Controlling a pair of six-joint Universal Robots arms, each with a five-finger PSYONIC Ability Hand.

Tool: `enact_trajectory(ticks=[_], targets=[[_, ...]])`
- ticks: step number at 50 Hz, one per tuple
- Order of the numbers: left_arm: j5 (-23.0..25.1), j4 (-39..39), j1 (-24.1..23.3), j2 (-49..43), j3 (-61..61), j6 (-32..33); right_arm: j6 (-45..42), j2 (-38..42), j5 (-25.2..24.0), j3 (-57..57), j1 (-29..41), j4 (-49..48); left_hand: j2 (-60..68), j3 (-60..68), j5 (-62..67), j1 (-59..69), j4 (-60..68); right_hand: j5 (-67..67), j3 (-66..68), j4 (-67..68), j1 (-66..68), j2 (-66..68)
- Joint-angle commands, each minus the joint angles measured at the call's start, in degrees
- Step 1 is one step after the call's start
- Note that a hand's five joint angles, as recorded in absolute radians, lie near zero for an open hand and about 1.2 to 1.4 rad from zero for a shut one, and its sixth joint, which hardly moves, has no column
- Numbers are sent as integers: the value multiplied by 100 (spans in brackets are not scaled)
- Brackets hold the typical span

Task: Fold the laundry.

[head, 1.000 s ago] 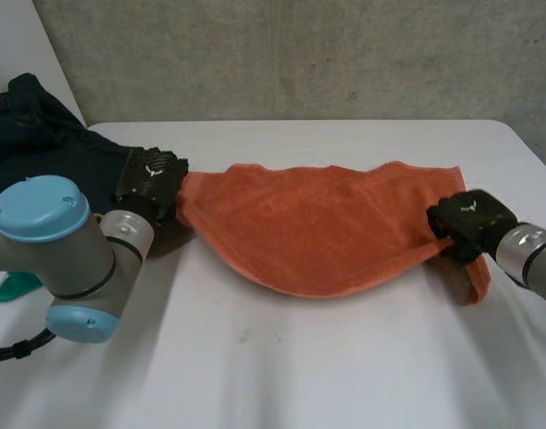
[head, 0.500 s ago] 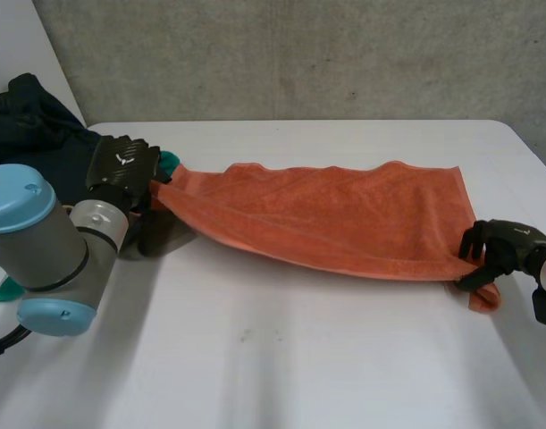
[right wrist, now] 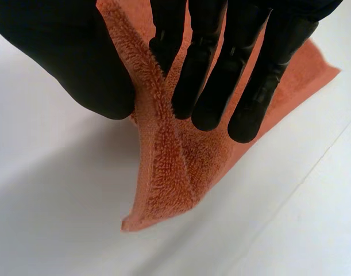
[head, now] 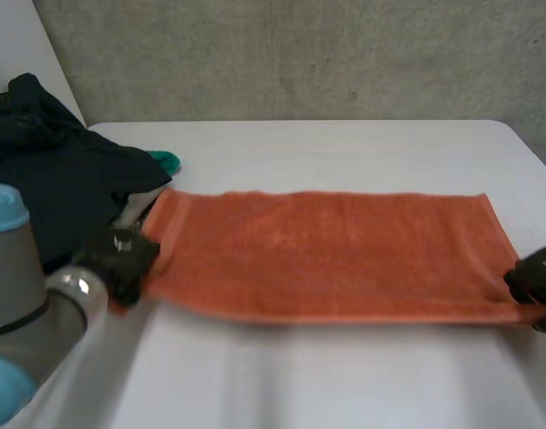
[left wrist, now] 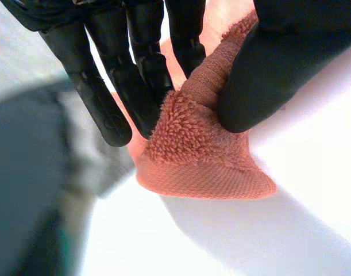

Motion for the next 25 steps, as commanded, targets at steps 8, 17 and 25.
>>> enact_trajectory(ticks=[8,17,25], targets=[[-96,185,-198,-936,559,533,-496,836,706,-414,40,-282,1132,1145,1427,1409,1121,1315,1213,1192,2305,1239],[-526,248,-242,-1878,2197,471,-452,1785,1259,-1723,734,-1188,1132,1145,1427,1409,1121,1315,1213,1192,2305,1239],[-606,344,-321,-2220,2583,454,-295,2540,1225,-2785,883,-1529,1132,1145,1427,1409,1121,1315,1213,1192,2305,1239]])
